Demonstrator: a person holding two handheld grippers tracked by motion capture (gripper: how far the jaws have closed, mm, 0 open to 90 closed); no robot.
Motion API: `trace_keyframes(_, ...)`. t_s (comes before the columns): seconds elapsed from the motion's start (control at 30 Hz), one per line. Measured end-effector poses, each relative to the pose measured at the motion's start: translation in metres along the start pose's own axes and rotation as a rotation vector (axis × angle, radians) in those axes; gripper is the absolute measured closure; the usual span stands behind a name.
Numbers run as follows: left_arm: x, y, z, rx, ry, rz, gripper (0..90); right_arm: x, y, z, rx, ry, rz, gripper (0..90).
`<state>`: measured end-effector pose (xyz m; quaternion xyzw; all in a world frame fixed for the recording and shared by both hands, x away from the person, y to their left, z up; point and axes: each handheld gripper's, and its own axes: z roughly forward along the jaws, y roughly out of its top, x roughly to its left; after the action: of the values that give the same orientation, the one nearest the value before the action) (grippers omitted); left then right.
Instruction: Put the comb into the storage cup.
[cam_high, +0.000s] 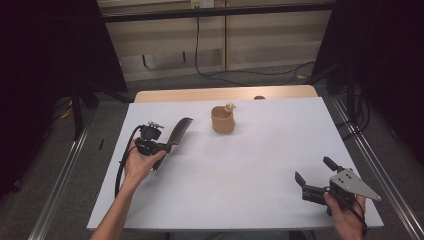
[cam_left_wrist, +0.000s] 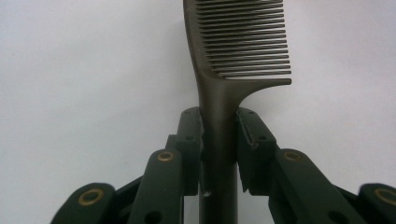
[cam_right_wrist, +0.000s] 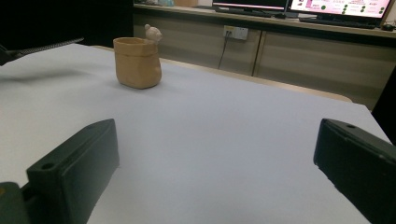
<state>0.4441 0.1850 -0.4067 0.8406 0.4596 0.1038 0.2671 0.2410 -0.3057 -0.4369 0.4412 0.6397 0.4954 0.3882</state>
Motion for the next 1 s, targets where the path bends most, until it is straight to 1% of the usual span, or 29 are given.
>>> trace_keyframes(0.03,0.000,-0.001,0.000,-0.004,-0.005,0.002,72.7,0.000,0.000,0.000,0.000,0.000,0.000,0.0)
trace_keyframes(0.07,0.000,-0.001,0.000,-0.008,0.002,0.001,72.7,0.000,0.000,0.000,-0.001,0.004,-0.003,0.0)
trace_keyframes(0.13,0.002,-0.002,-0.002,-0.031,0.010,0.003,72.7,0.000,0.000,-0.001,0.001,0.004,-0.004,0.0)
trace_keyframes(0.17,0.002,-0.002,-0.002,-0.031,0.010,0.003,72.7,0.000,0.000,-0.001,0.001,0.003,-0.001,0.0)
trace_keyframes(0.2,0.002,-0.003,-0.003,-0.045,0.005,-0.005,72.7,0.000,0.000,-0.001,0.001,0.003,-0.001,0.0)
trace_keyframes(0.23,0.003,-0.004,-0.006,-0.071,0.001,-0.011,72.7,0.000,0.000,-0.001,0.000,0.001,-0.002,0.0)
trace_keyframes(0.27,0.003,-0.004,-0.006,-0.071,0.001,-0.011,72.7,0.000,0.000,0.000,0.000,0.001,0.000,0.0)
trace_keyframes(0.3,0.004,-0.004,-0.008,-0.091,0.002,-0.003,72.7,0.000,0.000,0.000,0.003,0.003,-0.001,0.0)
trace_keyframes(0.33,0.004,-0.004,-0.008,-0.091,0.002,-0.003,72.7,0.000,0.000,0.000,0.005,0.003,-0.008,0.0)
trace_keyframes(0.4,0.004,-0.004,-0.010,-0.110,0.002,-0.005,72.7,0.000,0.000,0.000,0.005,0.004,-0.007,0.0)
trace_keyframes(0.47,0.004,-0.005,-0.013,-0.124,0.003,0.003,72.7,0.000,0.000,0.000,0.002,0.004,-0.006,0.0)
trace_keyframes(0.53,0.004,-0.005,-0.015,-0.163,-0.006,0.002,72.7,0.000,0.000,-0.001,0.002,0.002,-0.002,0.0)
trace_keyframes(0.57,0.004,-0.005,-0.015,-0.163,-0.006,0.002,72.7,0.000,0.000,-0.001,0.002,0.002,-0.002,0.0)
trace_keyframes(0.6,0.004,-0.005,-0.016,-0.172,-0.009,-0.004,72.7,0.000,0.000,-0.001,0.002,0.001,-0.003,0.0)
trace_keyframes(0.63,0.004,-0.005,-0.018,-0.200,-0.002,-0.003,72.7,0.000,0.000,0.000,0.002,0.002,-0.003,0.0)
trace_keyframes(0.67,0.004,-0.005,-0.018,-0.200,-0.002,-0.003,72.7,0.000,0.000,0.000,0.002,0.002,-0.003,0.0)
trace_keyframes(0.7,0.005,-0.005,-0.019,-0.207,0.002,-0.001,72.7,0.000,0.000,0.000,0.000,0.004,-0.006,0.0)
trace_keyframes(0.73,0.005,-0.006,-0.021,-0.234,0.003,0.004,72.7,0.000,0.000,0.000,0.001,0.005,-0.005,0.0)
trace_keyframes(0.77,0.005,-0.006,-0.021,-0.234,0.003,0.004,72.7,0.000,0.000,0.000,0.000,0.004,-0.005,0.0)
trace_keyframes(0.83,0.004,-0.007,-0.023,-0.263,0.000,0.016,72.7,0.000,0.000,-0.001,0.002,0.000,-0.001,0.0)
trace_keyframes(0.87,0.005,-0.007,-0.024,-0.270,0.000,0.024,72.7,0.000,0.000,-0.001,0.002,0.000,-0.001,0.0)
trace_keyframes(0.9,0.004,-0.007,-0.025,-0.287,-0.002,0.018,72.7,0.000,0.000,-0.001,0.001,0.000,0.000,0.0)
trace_keyframes(0.93,0.003,-0.008,-0.027,-0.310,-0.002,0.024,72.7,0.000,0.000,-0.001,0.001,0.000,0.001,0.0)
trace_keyframes(0.97,0.004,-0.008,-0.028,-0.318,0.001,0.032,72.7,0.000,0.000,-0.001,0.001,0.000,0.000,0.0)
trace_keyframes(1.0,0.004,-0.008,-0.028,-0.318,0.001,0.032,72.7,0.000,0.000,-0.001,0.002,0.001,0.000,0.0)
